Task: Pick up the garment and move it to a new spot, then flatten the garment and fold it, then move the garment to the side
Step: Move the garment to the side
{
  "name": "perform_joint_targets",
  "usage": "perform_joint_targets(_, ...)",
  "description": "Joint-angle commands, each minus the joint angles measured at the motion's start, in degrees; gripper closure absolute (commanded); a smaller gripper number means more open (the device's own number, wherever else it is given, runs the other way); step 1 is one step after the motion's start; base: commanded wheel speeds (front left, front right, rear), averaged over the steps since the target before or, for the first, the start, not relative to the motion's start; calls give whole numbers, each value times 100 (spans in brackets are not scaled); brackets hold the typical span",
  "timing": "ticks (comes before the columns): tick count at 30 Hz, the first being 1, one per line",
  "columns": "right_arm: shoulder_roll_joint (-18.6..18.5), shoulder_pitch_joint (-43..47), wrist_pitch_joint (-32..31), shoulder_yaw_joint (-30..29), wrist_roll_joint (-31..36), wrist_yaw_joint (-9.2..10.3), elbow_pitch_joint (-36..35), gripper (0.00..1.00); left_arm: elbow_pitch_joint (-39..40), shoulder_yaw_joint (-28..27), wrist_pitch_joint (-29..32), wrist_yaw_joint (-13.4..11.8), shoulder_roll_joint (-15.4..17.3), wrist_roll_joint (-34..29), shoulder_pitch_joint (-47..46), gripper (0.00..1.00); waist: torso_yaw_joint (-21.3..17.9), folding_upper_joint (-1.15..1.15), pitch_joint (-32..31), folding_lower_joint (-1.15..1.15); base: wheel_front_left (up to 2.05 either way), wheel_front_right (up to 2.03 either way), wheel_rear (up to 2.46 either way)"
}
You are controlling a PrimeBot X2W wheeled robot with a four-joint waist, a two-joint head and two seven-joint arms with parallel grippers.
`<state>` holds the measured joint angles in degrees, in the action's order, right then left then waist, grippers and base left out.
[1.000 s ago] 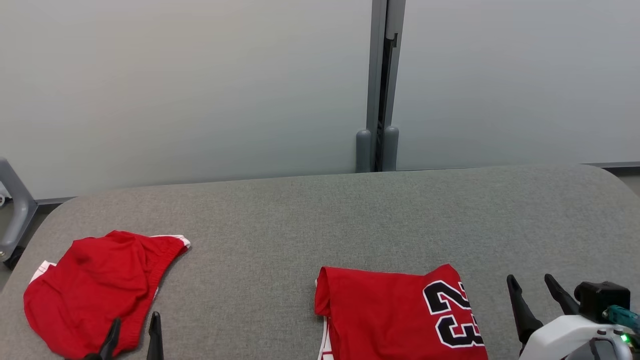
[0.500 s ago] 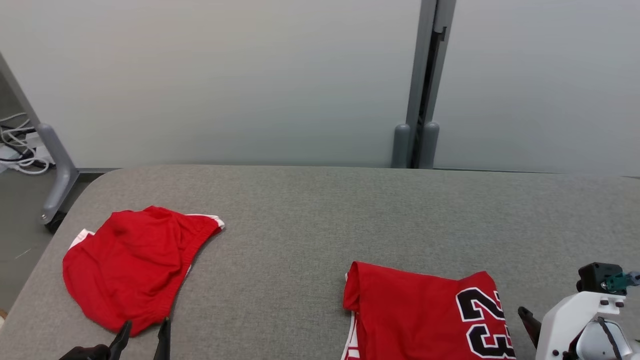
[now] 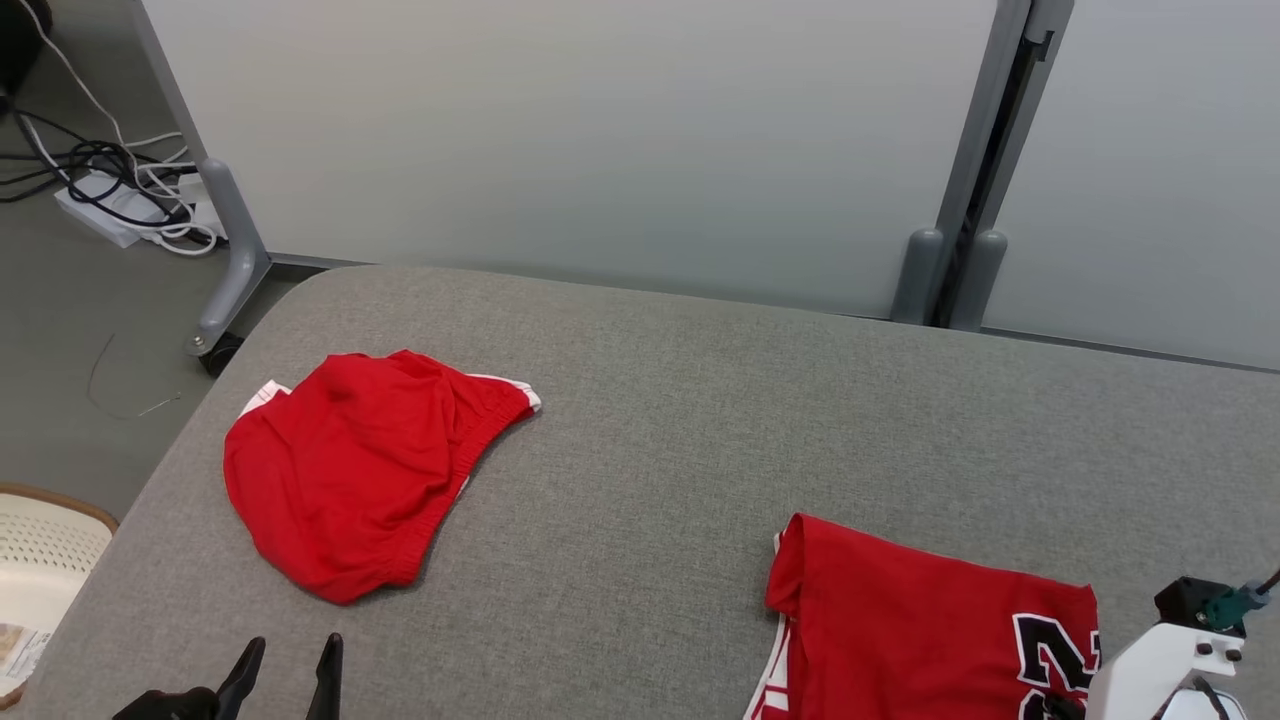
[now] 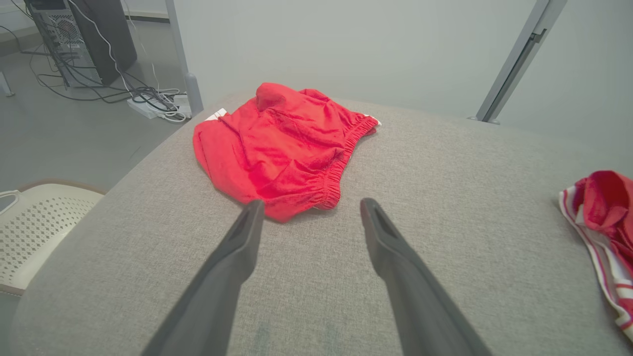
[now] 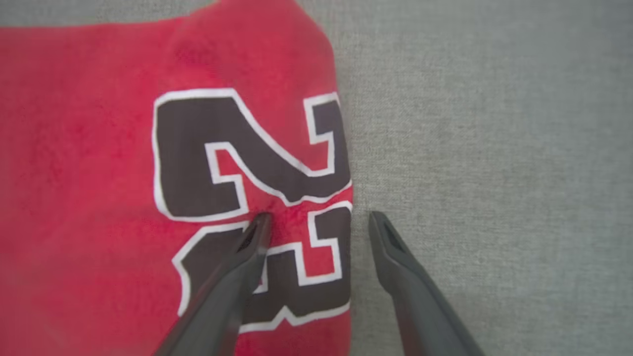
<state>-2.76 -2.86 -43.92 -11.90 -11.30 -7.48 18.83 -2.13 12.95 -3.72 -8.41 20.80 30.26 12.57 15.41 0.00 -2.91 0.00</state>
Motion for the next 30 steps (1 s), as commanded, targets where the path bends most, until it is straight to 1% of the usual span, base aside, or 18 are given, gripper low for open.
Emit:
perform_joint_targets(1,-31,-59,-55,-42,49,-3,169,0,65,2,12,-29,40,-44,-86,0,51,0,43,0,0,0,0)
perform_joint_targets(3,-22,-73,-140,-6,41,-3,320,0,118,23,32,-41,48,-66,-119,0,60,0,59,0,0,0,0)
perform_joint_targets(4,-16,-87,-176,24,-12,-3,388,27,141,36,43,-49,53,-78,-131,0,55,0,67,0,0,0,0)
perform_joint_targets(5,-8,-125,-157,64,-28,-4,424,86,170,40,45,-61,53,-91,-136,0,30,0,77,0,0,0,0)
perform_joint_targets(6,-1,-162,-147,131,-30,-4,452,100,198,44,41,-60,55,-96,-142,0,-7,0,87,0,0,0,0)
perform_joint_targets(10,-32,-298,-76,288,152,-2,421,100,274,42,-9,-77,56,-99,-130,0,-291,0,147,0,0,0,0)
perform_joint_targets(11,-32,-298,-76,288,152,-2,421,100,274,42,-9,-77,56,-99,-130,0,-291,0,147,0,0,0,0)
perform_joint_targets(13,-66,-414,-4,323,355,0,348,100,307,54,-56,-80,17,-88,-132,0,-513,0,208,0,0,0,0)
perform_joint_targets(16,-249,-705,64,523,539,0,281,100,359,57,-152,-84,-30,-97,-208,0,-942,0,395,0,0,0,0)
perform_joint_targets(20,-761,-1264,242,828,736,-2,409,100,422,120,-269,-20,-79,-144,-462,0,-1517,0,760,0,0,0,0)
perform_joint_targets(23,-1197,-1763,460,929,788,-2,619,100,474,192,-277,53,-54,-224,-779,0,-1837,0,1086,0,0,0,0)
perform_joint_targets(27,-1671,-2300,922,729,919,-2,950,100,595,283,-208,112,7,-381,-1199,0,-2119,0,1535,0,0,0,0)
perform_joint_targets(30,-1876,-2656,1378,399,1023,-2,1175,100,721,338,-106,130,89,-503,-1433,0,-2236,0,1850,0,0,0,0)
